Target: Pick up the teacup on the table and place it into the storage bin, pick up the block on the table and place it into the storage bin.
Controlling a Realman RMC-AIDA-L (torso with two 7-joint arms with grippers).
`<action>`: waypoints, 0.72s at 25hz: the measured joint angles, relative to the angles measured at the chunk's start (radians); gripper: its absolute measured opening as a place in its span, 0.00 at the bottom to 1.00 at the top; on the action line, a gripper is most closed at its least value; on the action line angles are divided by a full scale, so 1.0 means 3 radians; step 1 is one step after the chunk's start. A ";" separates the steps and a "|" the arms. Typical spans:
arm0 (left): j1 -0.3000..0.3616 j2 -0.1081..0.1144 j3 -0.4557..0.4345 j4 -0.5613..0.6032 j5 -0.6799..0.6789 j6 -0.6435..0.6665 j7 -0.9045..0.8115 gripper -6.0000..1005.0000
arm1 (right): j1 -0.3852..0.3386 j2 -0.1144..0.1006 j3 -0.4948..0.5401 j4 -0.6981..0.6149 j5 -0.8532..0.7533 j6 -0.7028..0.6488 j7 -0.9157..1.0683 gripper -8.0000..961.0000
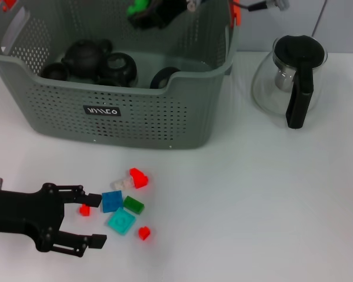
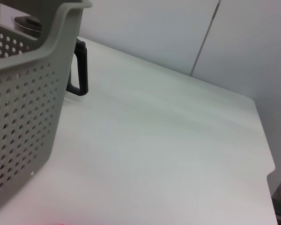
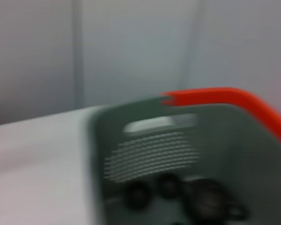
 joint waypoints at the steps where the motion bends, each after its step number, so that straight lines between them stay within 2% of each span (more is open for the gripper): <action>1: -0.0004 0.0000 0.0000 0.0000 0.0000 0.0000 -0.0004 0.86 | 0.0027 0.0002 -0.0002 0.0081 -0.0036 0.0078 -0.0001 0.46; 6: -0.0009 0.0000 0.0009 0.0000 0.0000 0.0000 -0.0014 0.86 | 0.0218 -0.0006 0.0001 0.0561 -0.0221 0.0364 -0.0018 0.46; 12: -0.0017 0.0000 0.0016 -0.0010 0.0000 0.0000 -0.0010 0.86 | 0.0253 -0.0008 0.0067 0.0636 -0.0269 0.0449 -0.0019 0.47; 18: -0.0033 0.0009 -0.0002 -0.0017 0.0000 0.0004 -0.0008 0.86 | 0.0246 -0.0027 0.0162 0.0471 -0.0271 0.0407 -0.0017 0.71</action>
